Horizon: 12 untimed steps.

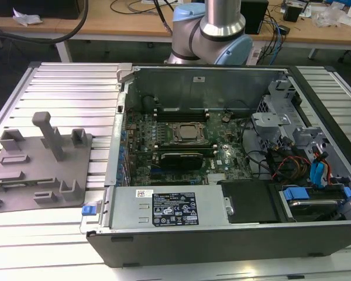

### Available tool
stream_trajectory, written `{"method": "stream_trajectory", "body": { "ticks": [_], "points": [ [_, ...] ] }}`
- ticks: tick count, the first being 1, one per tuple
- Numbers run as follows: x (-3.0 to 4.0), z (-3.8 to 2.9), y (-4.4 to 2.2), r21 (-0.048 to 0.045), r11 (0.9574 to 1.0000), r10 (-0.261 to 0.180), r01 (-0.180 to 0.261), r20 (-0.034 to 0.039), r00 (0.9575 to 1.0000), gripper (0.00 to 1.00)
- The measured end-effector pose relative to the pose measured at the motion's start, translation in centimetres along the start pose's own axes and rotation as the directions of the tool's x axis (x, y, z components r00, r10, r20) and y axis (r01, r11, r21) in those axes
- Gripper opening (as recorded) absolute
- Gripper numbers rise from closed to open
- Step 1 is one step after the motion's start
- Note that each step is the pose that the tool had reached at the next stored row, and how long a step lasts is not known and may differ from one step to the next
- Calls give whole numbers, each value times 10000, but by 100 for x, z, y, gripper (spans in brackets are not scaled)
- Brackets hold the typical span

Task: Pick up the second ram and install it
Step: 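Pick up the second ram and move it above second insertion slot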

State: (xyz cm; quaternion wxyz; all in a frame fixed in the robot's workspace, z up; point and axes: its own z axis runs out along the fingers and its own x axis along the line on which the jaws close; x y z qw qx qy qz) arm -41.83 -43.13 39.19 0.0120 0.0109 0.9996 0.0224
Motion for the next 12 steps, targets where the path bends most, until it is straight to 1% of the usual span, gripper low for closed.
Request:
{"method": "stream_trajectory", "body": {
  "ticks": [2,3,4,7,9,10,11,12],
  "points": [
    [0,0,0,-12,9988,-485,485,-21,9988,11],
    [0,0,0,-16,9980,-636,636,-28,9980,11],
    [0,0,0,-23,9959,-907,907,-39,9959,11],
    [0,0,0,-42,9877,-1565,1565,-67,9877,11],
    [0,0,0,-56,9803,-1974,1973,-84,9803,11],
    [0,0,0,-61,9769,-2137,2136,-91,9769,11],
    [0,0,0,-63,9751,-2218,2217,-94,9750,11],
    [0,0,0,-69,9710,-2391,2391,-101,9709,11]
  ]
}}
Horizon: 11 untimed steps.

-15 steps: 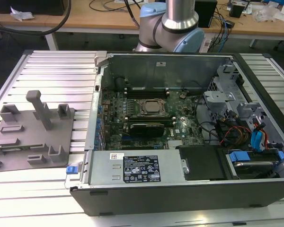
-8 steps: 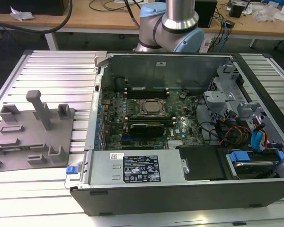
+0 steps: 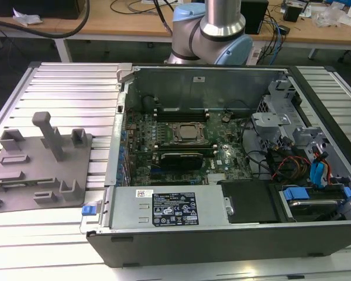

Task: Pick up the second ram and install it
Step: 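Pick up the second ram and move it above second insertion slot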

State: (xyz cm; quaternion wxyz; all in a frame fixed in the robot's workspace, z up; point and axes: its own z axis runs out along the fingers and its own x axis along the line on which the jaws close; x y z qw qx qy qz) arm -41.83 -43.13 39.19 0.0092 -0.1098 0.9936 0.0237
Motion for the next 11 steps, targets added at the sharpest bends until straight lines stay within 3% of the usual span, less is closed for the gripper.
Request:
{"method": "stream_trajectory", "body": {
  "ticks": [4,6,11],
  "points": [
    [0,0,0,-20,9969,-787,787,-34,9969,11],
    [0,0,0,-25,9952,-977,977,-43,9952,11],
    [0,0,0,-49,9840,-1779,1778,-77,9840,11]
  ]
}}
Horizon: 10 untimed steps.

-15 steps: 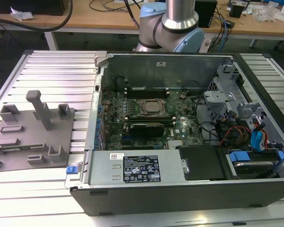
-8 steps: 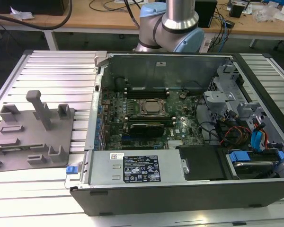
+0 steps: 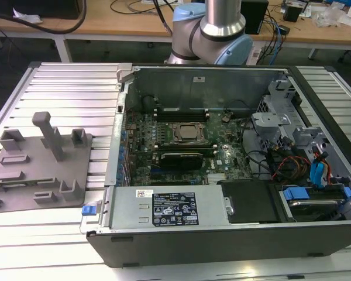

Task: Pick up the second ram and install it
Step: 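Pick up the second ram and move it above second insertion slot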

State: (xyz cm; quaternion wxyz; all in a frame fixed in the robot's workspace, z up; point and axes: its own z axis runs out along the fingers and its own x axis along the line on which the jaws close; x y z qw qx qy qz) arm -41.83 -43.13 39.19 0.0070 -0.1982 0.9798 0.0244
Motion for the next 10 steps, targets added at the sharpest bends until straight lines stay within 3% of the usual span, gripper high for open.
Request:
{"method": "stream_trajectory", "body": {
  "ticks": [10],
  "points": [
    [0,0,0,-25,9952,-978,977,-43,9952,11]
  ]
}}
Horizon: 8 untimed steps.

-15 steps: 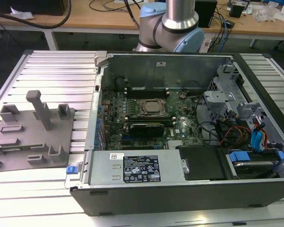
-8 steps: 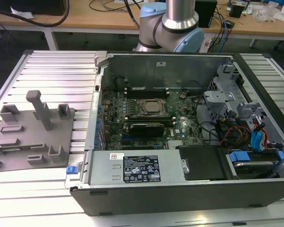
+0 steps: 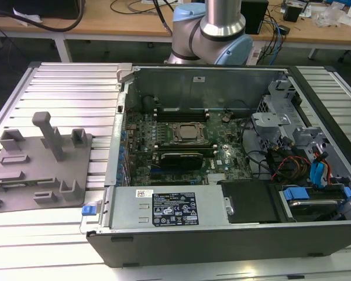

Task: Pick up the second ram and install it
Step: 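Pick up the second ram and move it above second insertion slot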

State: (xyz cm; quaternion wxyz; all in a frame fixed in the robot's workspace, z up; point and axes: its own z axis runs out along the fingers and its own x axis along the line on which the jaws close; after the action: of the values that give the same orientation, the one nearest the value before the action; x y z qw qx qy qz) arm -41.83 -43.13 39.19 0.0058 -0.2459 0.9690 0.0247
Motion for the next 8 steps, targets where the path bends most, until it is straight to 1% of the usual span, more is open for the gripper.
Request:
{"method": "stream_trajectory", "body": {
  "ticks": [3,8],
  "points": [
    [0,0,0,-7,9996,-294,294,-13,9996,11],
    [0,0,0,-22,9964,-847,847,-38,9964,11]
  ]
}}
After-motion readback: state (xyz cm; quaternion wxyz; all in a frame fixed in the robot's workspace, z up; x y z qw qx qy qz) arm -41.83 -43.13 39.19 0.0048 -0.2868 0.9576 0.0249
